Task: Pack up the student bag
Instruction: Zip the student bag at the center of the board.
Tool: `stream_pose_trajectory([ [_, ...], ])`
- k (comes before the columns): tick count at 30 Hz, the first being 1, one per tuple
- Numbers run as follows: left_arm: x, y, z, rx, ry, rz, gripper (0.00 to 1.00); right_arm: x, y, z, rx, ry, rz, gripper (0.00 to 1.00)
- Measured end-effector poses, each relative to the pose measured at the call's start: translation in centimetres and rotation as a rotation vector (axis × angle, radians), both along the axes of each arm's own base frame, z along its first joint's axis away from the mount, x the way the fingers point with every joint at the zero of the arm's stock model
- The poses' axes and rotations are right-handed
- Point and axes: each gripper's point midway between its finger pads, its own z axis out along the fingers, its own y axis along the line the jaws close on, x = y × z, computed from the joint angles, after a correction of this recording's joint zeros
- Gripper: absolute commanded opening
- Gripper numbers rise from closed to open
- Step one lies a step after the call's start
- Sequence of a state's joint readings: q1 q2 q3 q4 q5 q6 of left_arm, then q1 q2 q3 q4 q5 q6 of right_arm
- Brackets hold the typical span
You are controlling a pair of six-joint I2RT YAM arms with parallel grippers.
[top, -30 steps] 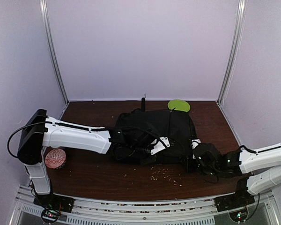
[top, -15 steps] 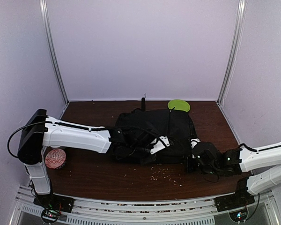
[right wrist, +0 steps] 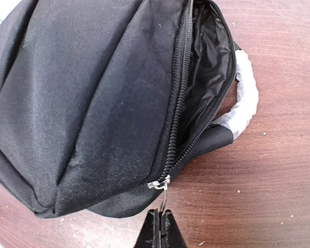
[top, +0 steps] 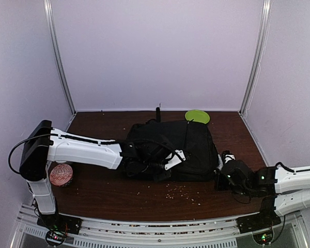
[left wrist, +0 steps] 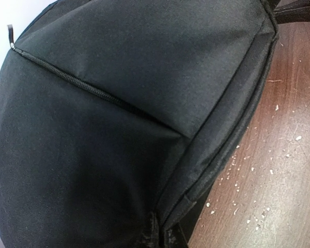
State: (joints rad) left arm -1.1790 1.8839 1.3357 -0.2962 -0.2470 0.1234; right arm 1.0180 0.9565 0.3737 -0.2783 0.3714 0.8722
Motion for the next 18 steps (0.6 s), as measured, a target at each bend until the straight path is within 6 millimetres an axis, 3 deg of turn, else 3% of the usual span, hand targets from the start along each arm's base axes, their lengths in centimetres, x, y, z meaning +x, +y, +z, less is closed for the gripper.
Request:
stream_pose_trajectory([
  [8, 0.7, 2.1, -0.5, -0.031, 0.017, 0.070, 0.00, -0.4, 1.9, 0.5, 0.079, 0.009, 0.073, 0.00],
  [18, 2.3, 8.7, -0.7, -0.101, 0.088, 0.261, 0.02, -2.8, 9.0, 1.4, 0.137, 0.007, 0.296, 0.00],
])
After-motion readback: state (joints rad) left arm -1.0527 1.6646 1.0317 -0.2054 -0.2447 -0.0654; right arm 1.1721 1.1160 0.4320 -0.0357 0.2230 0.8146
